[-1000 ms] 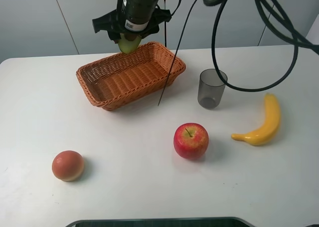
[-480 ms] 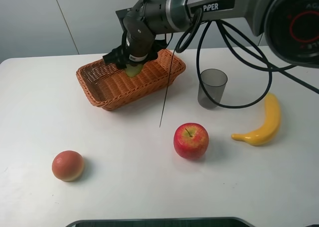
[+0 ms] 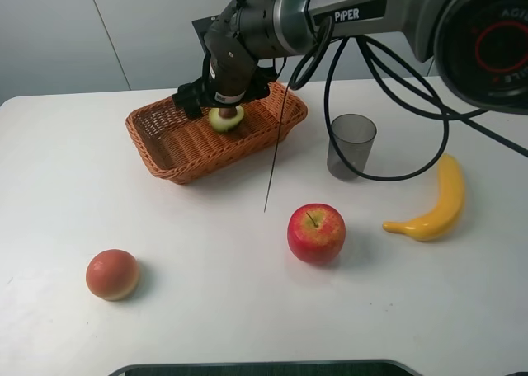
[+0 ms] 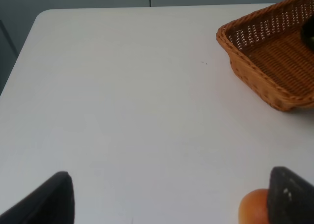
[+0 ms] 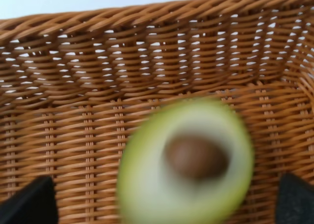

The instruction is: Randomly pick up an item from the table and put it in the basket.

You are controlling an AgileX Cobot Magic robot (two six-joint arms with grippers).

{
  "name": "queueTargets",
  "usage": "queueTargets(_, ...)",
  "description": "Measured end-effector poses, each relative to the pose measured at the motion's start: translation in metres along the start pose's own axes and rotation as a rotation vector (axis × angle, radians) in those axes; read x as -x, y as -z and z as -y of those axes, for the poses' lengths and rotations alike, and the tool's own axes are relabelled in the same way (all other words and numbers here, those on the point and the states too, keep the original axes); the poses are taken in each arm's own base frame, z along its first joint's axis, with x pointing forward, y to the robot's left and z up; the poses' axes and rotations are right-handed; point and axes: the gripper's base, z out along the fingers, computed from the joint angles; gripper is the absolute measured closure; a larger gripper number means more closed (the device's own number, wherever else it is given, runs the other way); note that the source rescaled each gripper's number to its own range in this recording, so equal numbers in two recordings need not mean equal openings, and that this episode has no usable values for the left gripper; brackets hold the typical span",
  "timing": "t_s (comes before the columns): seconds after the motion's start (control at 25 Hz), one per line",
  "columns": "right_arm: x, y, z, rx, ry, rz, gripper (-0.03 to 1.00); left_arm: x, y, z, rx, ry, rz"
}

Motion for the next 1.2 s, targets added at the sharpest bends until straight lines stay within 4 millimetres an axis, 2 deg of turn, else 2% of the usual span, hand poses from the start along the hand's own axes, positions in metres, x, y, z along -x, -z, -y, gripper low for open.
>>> queueTargets(0.08,0.003,0.005,0.000,0.002,-0.003,0.009,-0.02,0.000,0.000,0.000,0.000,0.000,0.000)
queueTargets(0.28,0.013,0.027,0.004,-0.017,-0.013,0.014,-0.03,0.000,0.000,0.000,0.000,0.000,0.000)
queueTargets(0.56,0.021,0.072,0.017,-0.080,0.015,-0.083,-0.03,0.000,0.000,0.000,0.000,0.000,0.000)
queueTargets(0.76,0.024,0.103,0.041,-0.121,0.004,-0.195,-0.03,0.000,0.000,0.000,0.000,0.000,0.000)
queueTargets(0.92,0.017,0.129,0.059,-0.085,-0.035,-0.256,-0.03,0.000,0.000,0.000,0.000,0.000,0.000)
queueTargets(1.04,0.000,0.145,0.074,-0.066,-0.083,-0.312,-0.03,0.000,0.000,0.000,0.000,0.000,0.000)
queueTargets(1.2,-0.026,0.171,0.105,-0.074,-0.160,-0.355,-0.03,0.000,0.000,0.000,0.000,-0.004,0.000)
